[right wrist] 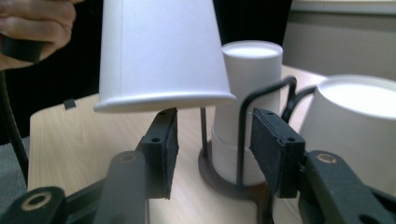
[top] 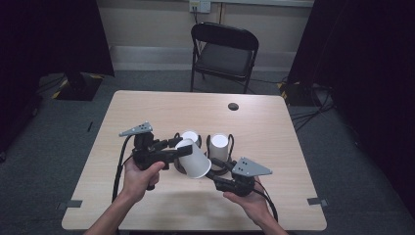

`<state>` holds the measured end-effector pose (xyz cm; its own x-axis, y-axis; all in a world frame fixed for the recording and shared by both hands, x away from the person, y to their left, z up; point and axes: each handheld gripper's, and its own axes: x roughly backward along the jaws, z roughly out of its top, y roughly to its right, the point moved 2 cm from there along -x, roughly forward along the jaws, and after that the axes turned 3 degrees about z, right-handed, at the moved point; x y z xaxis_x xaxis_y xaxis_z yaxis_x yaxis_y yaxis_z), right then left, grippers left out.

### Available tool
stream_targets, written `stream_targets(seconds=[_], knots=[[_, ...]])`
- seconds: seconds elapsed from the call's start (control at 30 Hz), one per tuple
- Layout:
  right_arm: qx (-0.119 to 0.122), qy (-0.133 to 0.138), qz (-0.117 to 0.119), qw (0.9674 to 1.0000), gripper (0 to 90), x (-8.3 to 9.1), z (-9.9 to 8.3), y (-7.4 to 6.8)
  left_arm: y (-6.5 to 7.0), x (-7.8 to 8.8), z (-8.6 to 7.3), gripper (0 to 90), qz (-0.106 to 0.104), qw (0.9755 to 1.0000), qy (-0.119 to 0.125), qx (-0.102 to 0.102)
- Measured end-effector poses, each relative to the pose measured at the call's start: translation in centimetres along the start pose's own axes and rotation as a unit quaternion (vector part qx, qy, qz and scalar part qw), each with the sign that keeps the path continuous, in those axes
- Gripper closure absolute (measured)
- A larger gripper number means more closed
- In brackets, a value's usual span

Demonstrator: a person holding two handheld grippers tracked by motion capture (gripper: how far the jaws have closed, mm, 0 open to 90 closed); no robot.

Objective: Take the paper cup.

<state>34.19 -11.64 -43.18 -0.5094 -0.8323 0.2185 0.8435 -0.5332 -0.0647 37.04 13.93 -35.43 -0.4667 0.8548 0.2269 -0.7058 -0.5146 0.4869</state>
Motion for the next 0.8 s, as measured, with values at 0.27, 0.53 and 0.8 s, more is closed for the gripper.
stream_targets(seconds=[0.27,0.53,0.8], knots=[[0.025,0.052,0.005,0.9983,59.2,-0.8,0.9,-0.6,0.5,-0.1,0.0,35.3,-0.019,0.9997,0.007,0.010],[0.033,0.065,0.003,0.9974,62.0,-1.1,0.8,-0.7,0.4,-0.8,-0.5,35.2,-0.043,0.9982,0.002,0.042],[0.042,0.076,0.007,0.9962,74.1,-0.7,1.3,-0.7,0.7,-1.5,-1.0,33.9,-0.070,0.9963,-0.006,0.049]])
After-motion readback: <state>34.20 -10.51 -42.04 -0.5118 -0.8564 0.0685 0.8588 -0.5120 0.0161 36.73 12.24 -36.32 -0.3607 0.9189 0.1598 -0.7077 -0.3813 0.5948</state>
